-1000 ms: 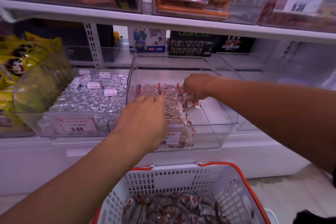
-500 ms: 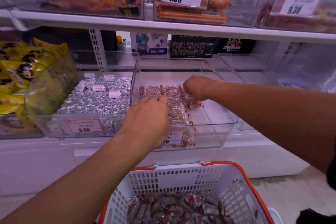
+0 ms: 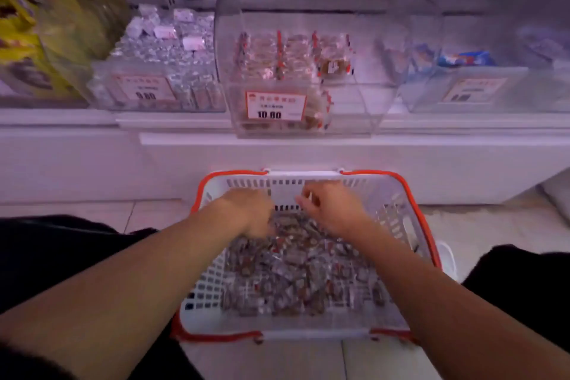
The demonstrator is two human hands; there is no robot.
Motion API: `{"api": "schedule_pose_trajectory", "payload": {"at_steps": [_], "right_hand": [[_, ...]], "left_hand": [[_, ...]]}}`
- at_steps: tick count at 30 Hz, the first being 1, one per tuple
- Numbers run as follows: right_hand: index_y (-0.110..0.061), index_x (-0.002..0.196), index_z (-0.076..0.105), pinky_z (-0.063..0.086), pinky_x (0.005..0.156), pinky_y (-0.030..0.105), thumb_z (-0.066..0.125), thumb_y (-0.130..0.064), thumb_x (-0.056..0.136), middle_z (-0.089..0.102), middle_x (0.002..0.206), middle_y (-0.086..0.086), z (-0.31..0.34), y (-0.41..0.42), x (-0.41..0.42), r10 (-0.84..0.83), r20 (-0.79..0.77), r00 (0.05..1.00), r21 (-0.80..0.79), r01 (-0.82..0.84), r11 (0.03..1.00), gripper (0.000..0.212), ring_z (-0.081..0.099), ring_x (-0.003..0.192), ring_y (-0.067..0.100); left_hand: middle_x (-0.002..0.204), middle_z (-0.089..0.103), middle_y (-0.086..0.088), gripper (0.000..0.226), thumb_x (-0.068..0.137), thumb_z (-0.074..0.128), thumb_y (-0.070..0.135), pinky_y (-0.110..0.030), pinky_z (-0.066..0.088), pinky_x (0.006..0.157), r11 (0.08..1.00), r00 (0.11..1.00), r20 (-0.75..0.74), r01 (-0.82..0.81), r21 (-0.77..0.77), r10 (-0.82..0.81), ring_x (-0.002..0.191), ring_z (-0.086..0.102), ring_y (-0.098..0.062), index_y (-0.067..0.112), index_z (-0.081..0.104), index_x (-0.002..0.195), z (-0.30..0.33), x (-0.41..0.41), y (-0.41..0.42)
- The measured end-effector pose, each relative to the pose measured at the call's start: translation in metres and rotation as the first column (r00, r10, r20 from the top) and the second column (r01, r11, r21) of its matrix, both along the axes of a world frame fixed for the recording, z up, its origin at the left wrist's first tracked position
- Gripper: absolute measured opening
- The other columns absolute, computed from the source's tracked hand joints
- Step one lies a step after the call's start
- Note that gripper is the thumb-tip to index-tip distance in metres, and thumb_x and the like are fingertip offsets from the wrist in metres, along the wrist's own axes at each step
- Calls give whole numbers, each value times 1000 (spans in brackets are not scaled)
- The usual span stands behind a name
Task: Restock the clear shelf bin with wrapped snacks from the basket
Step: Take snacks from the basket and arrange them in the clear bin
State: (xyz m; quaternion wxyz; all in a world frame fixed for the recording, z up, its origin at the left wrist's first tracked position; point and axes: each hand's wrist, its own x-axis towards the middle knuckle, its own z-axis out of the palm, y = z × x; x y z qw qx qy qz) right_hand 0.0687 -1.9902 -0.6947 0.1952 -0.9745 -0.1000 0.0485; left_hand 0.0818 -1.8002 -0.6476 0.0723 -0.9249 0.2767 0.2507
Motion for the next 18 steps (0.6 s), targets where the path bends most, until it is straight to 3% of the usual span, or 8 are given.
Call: {"api": "schedule_pose_trajectory", "payload": {"at_steps": [1, 3, 6, 9, 12, 14, 16, 18], "right_hand": [[-17, 107, 68, 53, 82, 35, 64, -42, 90, 70, 104, 11, -35, -3, -11, 48, -267, 962, -64, -68, 996, 31, 66, 99, 31], [-13, 130, 59, 48, 98, 36, 70, -36, 84, 60, 128, 16, -93, -18, -39, 18, -532, 846, -75, -68, 995, 53, 59, 118, 33], [-10, 133, 51, 45, 97, 35, 85, -46, 55, 55, 131, 14, -132, -38, -72, -216, -670, 710, -110, 192, 975, 92, 54, 123, 32], [-15, 123, 54, 45, 83, 31, 82, -57, 20, 60, 122, 12, -157, -44, -70, -267, -762, 590, -97, 303, 948, 114, 59, 113, 32], [-15, 137, 42, 45, 91, 33, 87, -57, 22, 54, 131, 10, -175, -34, -63, -288, -788, 544, -51, 409, 911, 131, 55, 119, 34], [-15, 144, 28, 43, 100, 31, 96, -50, 32, 52, 133, 7, -188, -22, -61, -275, -784, 557, 55, 503, 862, 135, 52, 124, 30], [-16, 140, 29, 46, 104, 39, 97, -47, 34, 56, 132, 7, -201, -12, -61, -267, -753, 602, 165, 565, 808, 129, 56, 123, 28], [-18, 132, 33, 51, 97, 41, 95, -52, 38, 50, 135, 12, -205, -5, -63, -324, -677, 661, 95, 515, 852, 117, 58, 117, 34]], "left_hand": [[123, 65, -13, 38, 95, 53, 44, -35, 49, 86, 993, 986, -136, -81, 87, 92, 110, 62, -32, 16, 65, 117, -29, -10, 5], [145, 50, -16, 57, 97, 56, 43, -36, 42, 106, 963, 922, -299, -201, 177, 247, 128, 51, -31, 9, 49, 142, -82, -30, 14], [149, 45, -16, 67, 96, 58, 47, -39, 40, 110, 905, 802, -421, -380, 189, 424, 130, 49, -32, 7, 42, 147, -140, -53, 16], [155, 34, -19, 89, 92, 64, 48, -38, 40, 110, 778, 622, -510, -607, 164, 593, 135, 44, -35, 3, 20, 155, -180, -65, 9], [161, 23, -17, 104, 89, 71, 39, -36, 42, 107, 562, 386, -610, -818, 120, 692, 138, 39, -37, 9, 0, 158, -210, -69, 0], [153, 38, -20, 94, 87, 75, 38, -37, 46, 101, 494, 315, -669, -865, 90, 674, 131, 48, -38, 8, 18, 156, -224, -71, -12], [132, 58, -19, 60, 83, 80, 30, -43, 50, 98, 403, 314, -668, -915, -23, 675, 120, 58, -37, 8, 52, 131, -231, -73, -25], [133, 58, -15, 63, 80, 82, 30, -44, 48, 101, 333, 307, -623, -940, -78, 720, 121, 57, -34, 7, 53, 131, -238, -74, -32]]}}
